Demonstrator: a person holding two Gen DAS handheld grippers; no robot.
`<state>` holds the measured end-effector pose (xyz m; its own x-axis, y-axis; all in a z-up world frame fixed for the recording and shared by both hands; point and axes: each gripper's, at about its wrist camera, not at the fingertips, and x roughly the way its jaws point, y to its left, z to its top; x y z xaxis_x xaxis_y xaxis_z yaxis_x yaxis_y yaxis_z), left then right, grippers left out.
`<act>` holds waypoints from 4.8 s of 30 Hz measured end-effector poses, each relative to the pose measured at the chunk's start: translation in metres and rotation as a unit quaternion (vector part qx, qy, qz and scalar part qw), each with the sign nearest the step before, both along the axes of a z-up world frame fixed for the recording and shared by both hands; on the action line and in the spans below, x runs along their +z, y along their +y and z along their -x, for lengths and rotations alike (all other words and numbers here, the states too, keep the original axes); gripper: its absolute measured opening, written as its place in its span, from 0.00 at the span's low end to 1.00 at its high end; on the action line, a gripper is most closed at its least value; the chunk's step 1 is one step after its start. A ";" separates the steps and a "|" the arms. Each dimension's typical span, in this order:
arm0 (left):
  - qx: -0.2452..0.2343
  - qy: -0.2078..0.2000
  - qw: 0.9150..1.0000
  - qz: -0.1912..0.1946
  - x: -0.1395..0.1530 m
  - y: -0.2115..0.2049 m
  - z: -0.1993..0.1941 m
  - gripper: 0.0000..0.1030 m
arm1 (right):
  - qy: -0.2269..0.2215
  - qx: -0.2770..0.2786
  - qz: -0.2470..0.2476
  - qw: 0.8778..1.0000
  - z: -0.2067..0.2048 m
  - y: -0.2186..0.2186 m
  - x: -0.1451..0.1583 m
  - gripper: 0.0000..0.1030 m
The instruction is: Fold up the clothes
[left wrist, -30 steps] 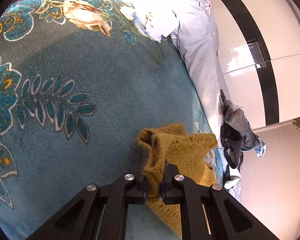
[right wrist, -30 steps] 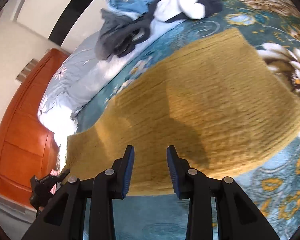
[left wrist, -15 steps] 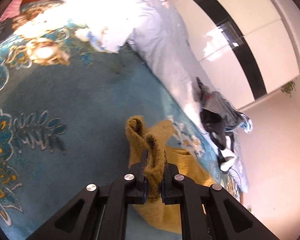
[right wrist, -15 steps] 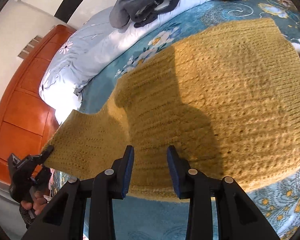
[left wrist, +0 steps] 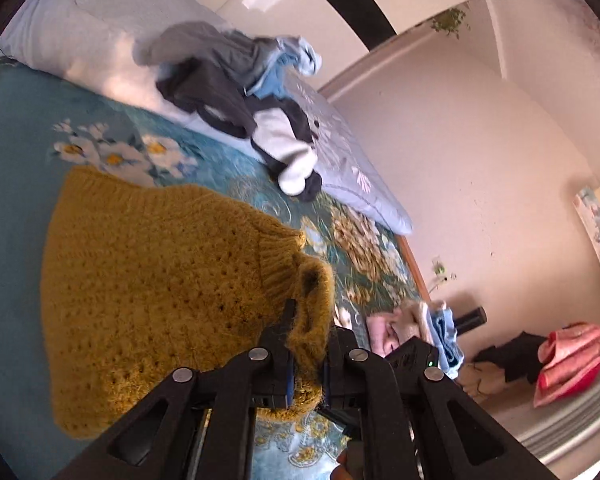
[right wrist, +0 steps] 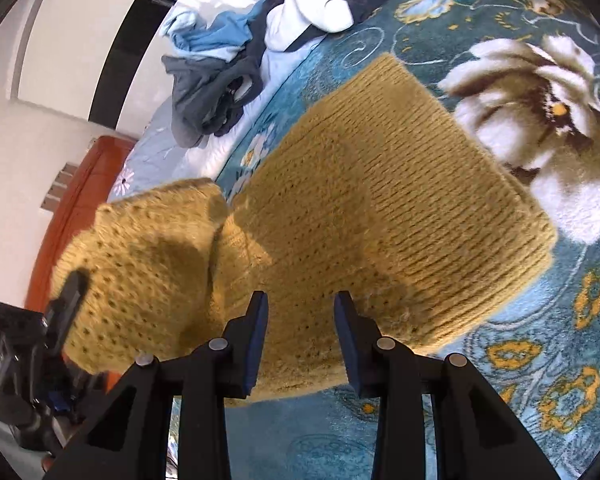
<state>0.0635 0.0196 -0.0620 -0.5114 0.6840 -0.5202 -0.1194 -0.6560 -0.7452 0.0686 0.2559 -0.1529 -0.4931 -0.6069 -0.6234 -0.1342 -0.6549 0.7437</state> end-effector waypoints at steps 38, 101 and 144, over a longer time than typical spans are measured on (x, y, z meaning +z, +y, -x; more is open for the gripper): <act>0.095 -0.160 0.978 0.094 -0.070 -0.091 -0.027 0.61 | 0.043 0.070 0.015 0.996 0.053 -0.025 0.035 0.19; -0.013 -0.095 0.979 0.178 -0.058 -0.004 0.067 0.70 | 0.004 0.096 -0.101 0.990 0.092 0.058 -0.005 0.22; -0.006 -0.156 0.986 0.060 -0.105 -0.020 0.042 0.71 | -0.012 0.080 -0.027 0.996 0.067 0.064 -0.020 0.52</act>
